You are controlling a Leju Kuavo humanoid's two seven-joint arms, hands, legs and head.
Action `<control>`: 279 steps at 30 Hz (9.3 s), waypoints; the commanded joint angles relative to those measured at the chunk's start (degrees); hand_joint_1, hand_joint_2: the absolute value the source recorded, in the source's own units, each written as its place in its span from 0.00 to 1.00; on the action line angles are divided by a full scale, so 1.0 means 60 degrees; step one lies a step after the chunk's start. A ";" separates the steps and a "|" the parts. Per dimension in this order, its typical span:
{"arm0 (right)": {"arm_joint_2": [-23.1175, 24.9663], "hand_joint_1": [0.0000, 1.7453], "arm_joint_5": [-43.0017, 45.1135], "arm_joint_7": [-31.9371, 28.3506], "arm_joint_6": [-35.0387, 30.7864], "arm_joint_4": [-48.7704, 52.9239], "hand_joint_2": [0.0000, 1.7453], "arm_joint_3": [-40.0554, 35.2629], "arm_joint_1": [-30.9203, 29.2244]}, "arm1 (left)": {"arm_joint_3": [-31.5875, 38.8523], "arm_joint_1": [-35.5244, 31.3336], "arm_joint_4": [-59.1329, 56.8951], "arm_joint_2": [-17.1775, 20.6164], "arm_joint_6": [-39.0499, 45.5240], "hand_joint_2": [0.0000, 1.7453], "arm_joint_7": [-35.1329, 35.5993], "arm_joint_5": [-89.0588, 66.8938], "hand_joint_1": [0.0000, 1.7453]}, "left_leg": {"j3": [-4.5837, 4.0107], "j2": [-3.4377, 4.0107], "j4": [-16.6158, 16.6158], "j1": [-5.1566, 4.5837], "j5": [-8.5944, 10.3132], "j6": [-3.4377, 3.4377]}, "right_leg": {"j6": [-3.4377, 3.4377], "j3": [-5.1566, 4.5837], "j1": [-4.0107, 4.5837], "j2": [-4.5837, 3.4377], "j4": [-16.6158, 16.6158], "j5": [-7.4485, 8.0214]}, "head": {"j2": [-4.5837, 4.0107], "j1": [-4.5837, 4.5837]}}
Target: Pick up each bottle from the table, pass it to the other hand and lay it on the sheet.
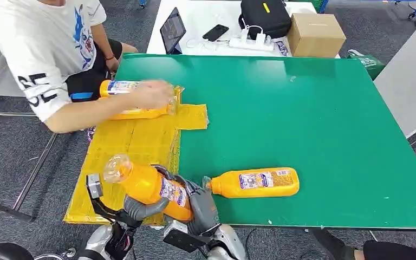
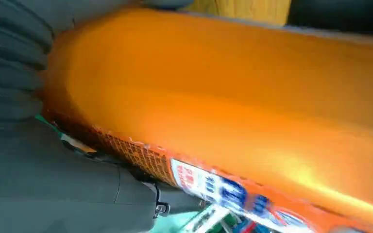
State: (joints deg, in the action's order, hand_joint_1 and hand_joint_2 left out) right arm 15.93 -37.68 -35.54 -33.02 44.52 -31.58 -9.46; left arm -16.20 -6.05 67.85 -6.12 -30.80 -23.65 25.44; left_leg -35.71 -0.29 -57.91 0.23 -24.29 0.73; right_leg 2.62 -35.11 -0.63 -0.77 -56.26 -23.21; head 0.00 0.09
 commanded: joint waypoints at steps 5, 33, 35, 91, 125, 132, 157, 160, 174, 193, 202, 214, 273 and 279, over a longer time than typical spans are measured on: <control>-0.0264 0.00 0.1388 -0.0157 0.1515 0.1994 0.00 0.0736 0.0296 | 0.0616 0.0009 0.1025 -0.0269 0.1357 1.00 -0.0160 -0.0676 1.00 | 0.0006 -0.0007 -0.0007 0.0004 -0.0007 -0.0002 | -0.0007 0.0011 0.0006 0.0016 -0.0001 -0.0008 | 0.0000 0.0000; -0.0785 0.00 0.3293 -0.0743 -0.1163 0.7419 0.00 0.0225 0.0877 | 0.1912 -0.4396 -0.3755 0.0463 1.1026 1.00 -0.0849 -1.2001 1.00 | 0.0049 -0.0041 0.0010 0.0007 0.0001 -0.0008 | -0.0014 0.0064 0.0011 0.0054 0.0010 -0.0011 | 0.0000 -0.0004; -0.0785 0.00 0.3293 -0.0743 -0.1163 0.7419 0.00 0.0225 0.0877 | 0.1912 -0.4396 -0.3755 0.0463 1.1026 1.00 -0.0849 -1.2001 1.00 | 0.0053 -0.0010 0.0005 0.0007 -0.0009 -0.0007 | -0.0012 0.0060 0.0011 0.0024 0.0009 -0.0010 | 0.0000 -0.0004; -0.0707 0.00 0.4863 -0.0743 0.0700 0.6183 0.00 0.0831 0.0655 | 0.0925 -0.4059 -0.6751 0.1779 0.4195 0.00 -0.1730 -1.2370 0.00 | 0.0166 -0.0010 0.0028 -0.0005 -0.0003 -0.0005 | -0.0012 0.0184 -0.0002 0.0017 0.0023 -0.0007 | 0.0000 -0.0004; -0.4557 0.00 -0.0321 0.4398 0.4878 0.6195 1.00 0.1920 0.1209 | 0.3730 -0.0711 0.0608 -0.0684 1.0794 1.00 -0.2725 -0.7487 0.00 | 0.0045 -0.0044 -0.0005 -0.0018 -0.0022 0.0010 | -0.0007 0.0070 -0.0012 0.0061 0.0013 -0.0023 | 0.0000 -0.0004; -0.5398 0.00 0.0189 0.4502 0.5655 0.5915 1.00 0.1745 0.1148 | 0.3434 -0.1071 -0.0407 -0.0735 1.0396 1.00 -0.2725 -0.7760 0.00 | 0.0088 -0.0064 0.0001 -0.0009 -0.0032 0.0009 | -0.0014 0.0121 0.0000 0.0092 0.0028 -0.0035 | 0.0000 0.0004; -0.6120 0.00 0.0255 0.5374 0.6677 0.3521 1.00 0.0938 -0.0671 | 0.3219 -0.1715 -0.1673 -0.0795 0.9787 1.00 -0.2473 -0.7349 0.00 | 0.0057 -0.0048 0.0001 -0.0016 -0.0009 0.0015 | -0.0004 0.0084 -0.0011 0.0066 0.0026 -0.0009 | 0.0000 -0.0004; -0.6149 0.00 0.0245 0.5549 0.6689 0.3397 1.00 0.0859 -0.0673 | 0.3165 -0.1764 -0.1785 -0.0811 0.9779 1.00 -0.2475 -0.7338 0.00 | 0.0083 -0.0052 0.0003 -0.0012 -0.0017 0.0012 | -0.0012 0.0114 -0.0005 0.0076 0.0033 -0.0018 | 0.0000 0.0000; -0.5699 0.80 0.0640 0.5446 0.6658 0.2696 1.00 0.0606 -0.0545 | 0.2906 -0.2019 -0.2198 -0.0870 0.9739 1.00 -0.2491 -0.7096 0.00 | 0.0120 -0.0013 0.0009 -0.0001 -0.0012 0.0010 | -0.0015 0.0135 0.0008 0.0057 0.0045 -0.0004 | 0.0000 0.0000; -0.3250 1.00 0.0624 0.3456 0.3183 0.4594 1.00 0.2943 0.0496 | 0.2904 -0.1557 -0.1741 -0.1090 0.9183 1.00 -0.2197 -0.6809 0.00 | 0.0205 0.0052 0.0006 0.0001 -0.0054 -0.0008 | -0.0017 0.0184 0.0017 -0.0037 0.0032 -0.0004 | 0.0000 0.0000; -0.2422 1.00 0.0508 0.2793 0.1478 0.6389 1.00 0.3720 0.0885 | 0.2799 -0.1244 -0.1391 -0.1200 0.8278 1.00 -0.1643 -0.6143 0.00 | 0.0117 -0.0005 -0.0007 0.0005 -0.0047 -0.0004 | -0.0011 0.0117 0.0016 0.0008 0.0008 -0.0027 | 0.0000 -0.0004; -0.1304 1.00 0.0716 0.0722 -0.1163 0.8060 1.00 0.4845 0.1288 | 0.2465 -0.1186 -0.1423 -0.1342 0.6541 1.00 -0.0625 -0.4588 0.00 | 0.0041 -0.0001 -0.0007 -0.0027 -0.0033 -0.0005 | -0.0008 0.0039 -0.0024 0.0000 -0.0007 -0.0017 | 0.0000 0.0000; -0.0309 1.00 0.1478 -0.0743 0.0576 -0.0451 1.00 -0.0797 0.0191 | -0.0921 -0.1080 -0.1209 0.0244 -0.0206 1.00 0.0557 0.1043 0.00 | 0.0052 -0.0001 0.0008 0.0000 -0.0035 -0.0007 | -0.0013 0.0055 0.0004 0.0008 0.0012 -0.0022 | 0.0000 0.0000; -0.0303 1.00 0.1516 -0.0743 0.0557 -0.0500 1.00 -0.0818 0.0142 | -0.0913 -0.1072 -0.1180 0.0246 -0.0192 1.00 0.0552 0.1034 0.00 | 0.0048 -0.0005 0.0002 0.0003 -0.0037 -0.0005 | -0.0012 0.0051 0.0007 0.0013 0.0009 -0.0024 | 0.0000 0.0000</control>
State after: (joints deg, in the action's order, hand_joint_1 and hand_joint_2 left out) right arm 14.19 -28.55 -39.89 -30.93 48.06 -32.92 -7.25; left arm -19.45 -10.11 62.60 -5.18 -31.91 -20.46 31.89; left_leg -35.58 -0.26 -57.92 0.21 -24.46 0.72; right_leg 2.60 -35.00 -0.65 -0.81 -56.26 -23.29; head 0.00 0.09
